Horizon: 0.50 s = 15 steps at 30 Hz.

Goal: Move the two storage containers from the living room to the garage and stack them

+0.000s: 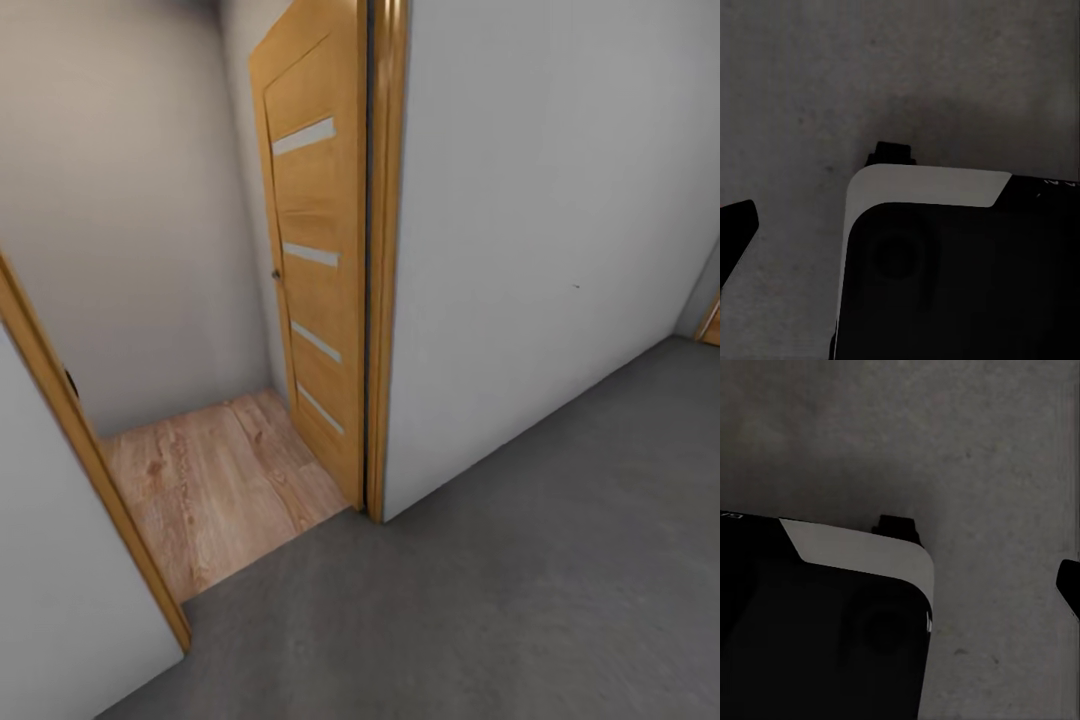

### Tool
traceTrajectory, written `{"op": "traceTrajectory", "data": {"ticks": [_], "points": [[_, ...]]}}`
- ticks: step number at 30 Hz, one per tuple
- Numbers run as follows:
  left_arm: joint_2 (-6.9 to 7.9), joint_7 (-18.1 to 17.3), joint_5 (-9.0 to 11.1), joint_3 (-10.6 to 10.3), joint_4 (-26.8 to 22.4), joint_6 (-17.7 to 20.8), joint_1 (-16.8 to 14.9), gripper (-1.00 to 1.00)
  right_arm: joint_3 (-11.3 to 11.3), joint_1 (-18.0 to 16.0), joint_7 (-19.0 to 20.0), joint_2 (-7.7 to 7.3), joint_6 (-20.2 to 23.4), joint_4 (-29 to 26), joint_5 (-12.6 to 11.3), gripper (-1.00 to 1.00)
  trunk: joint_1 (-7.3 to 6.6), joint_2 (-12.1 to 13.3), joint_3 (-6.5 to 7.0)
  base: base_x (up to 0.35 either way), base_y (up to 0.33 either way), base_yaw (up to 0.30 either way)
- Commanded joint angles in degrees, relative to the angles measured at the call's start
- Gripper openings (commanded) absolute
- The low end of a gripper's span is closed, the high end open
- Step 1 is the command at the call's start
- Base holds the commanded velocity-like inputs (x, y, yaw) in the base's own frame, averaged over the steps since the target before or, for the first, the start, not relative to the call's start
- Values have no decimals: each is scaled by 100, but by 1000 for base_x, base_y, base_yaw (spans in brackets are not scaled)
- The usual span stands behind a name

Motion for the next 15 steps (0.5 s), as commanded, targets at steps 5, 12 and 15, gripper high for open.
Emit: {"op": "traceTrajectory", "data": {"ticks": [5, 12, 15], "points": [[0, 3, 46, -1, 5, -18, -4, 100, 47, -6, -3, 3, -31, 18, -54, 100, 3, -3, -6, 321, 0, 0], [0, 3, 46, -1, 5, -18, -4, 100, 47, -6, -3, 4, -31, 18, -54, 100, 3, -3, -6, 321, 0, 0], [0, 3, 46, -1, 5, -18, -4, 100, 47, -6, -3, 5, -31, 18, -54, 100, 3, -3, -6, 321, 0, 0]]}}
